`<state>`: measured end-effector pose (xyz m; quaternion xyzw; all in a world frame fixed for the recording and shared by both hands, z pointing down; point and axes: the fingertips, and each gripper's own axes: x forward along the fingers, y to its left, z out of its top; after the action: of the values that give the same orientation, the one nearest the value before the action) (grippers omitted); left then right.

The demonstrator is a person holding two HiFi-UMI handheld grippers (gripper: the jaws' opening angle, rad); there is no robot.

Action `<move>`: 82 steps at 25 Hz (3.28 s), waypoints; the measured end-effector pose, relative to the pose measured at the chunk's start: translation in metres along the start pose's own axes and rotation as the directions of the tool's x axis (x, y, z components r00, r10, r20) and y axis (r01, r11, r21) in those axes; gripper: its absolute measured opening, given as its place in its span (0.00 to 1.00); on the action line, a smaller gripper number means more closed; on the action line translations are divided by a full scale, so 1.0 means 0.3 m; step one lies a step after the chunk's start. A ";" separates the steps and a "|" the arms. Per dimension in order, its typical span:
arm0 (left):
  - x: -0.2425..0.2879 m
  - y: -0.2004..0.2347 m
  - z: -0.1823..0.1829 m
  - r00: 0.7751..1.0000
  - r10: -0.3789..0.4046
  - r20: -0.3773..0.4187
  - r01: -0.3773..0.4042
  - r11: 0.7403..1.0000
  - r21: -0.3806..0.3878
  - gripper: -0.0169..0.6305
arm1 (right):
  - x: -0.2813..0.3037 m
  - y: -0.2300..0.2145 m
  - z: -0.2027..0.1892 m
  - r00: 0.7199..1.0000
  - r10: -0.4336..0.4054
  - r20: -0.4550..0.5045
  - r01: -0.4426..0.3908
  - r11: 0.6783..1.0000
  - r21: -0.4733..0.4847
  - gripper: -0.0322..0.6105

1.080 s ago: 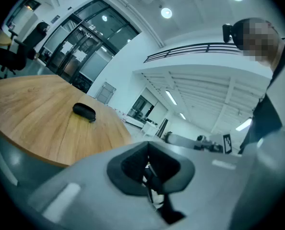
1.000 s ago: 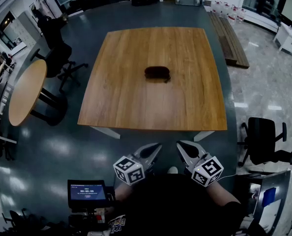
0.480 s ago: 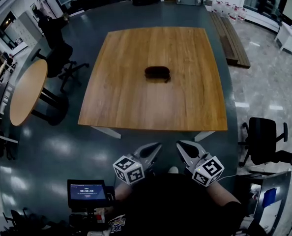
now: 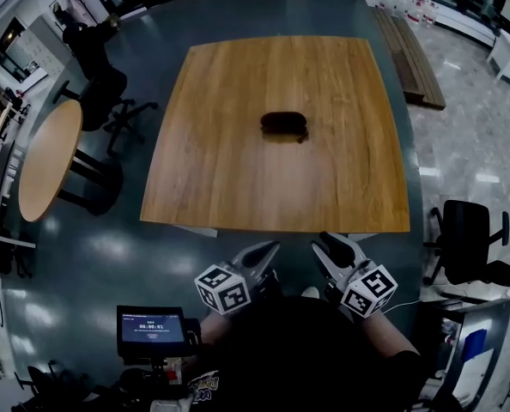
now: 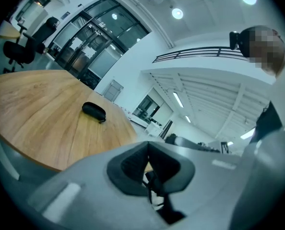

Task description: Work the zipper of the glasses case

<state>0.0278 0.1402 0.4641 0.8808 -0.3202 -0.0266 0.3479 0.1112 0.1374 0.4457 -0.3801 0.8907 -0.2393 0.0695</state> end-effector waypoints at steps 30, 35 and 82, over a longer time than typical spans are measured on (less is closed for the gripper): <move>0.061 0.622 0.345 0.971 0.226 0.083 -0.200 0.948 -0.248 0.03 | 1.034 -1.072 -0.189 0.500 -0.392 -0.772 -0.539 0.557 -0.632 0.72; 0.027 0.657 0.320 0.945 0.314 0.090 -0.276 0.915 -0.294 0.03 | 1.104 -1.054 -0.247 0.486 -0.338 -0.806 -0.624 0.511 -0.591 0.66; 0.061 0.684 0.313 0.955 0.275 0.108 -0.231 0.923 -0.309 0.03 | 0.918 -0.752 -0.295 0.565 -0.195 -0.802 -0.693 0.416 -0.589 0.47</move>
<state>-0.0950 -0.0398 0.5253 0.7661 -0.4490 -0.0944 0.4502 0.0363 -0.1598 0.6475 -0.0524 0.8606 0.1308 -0.4894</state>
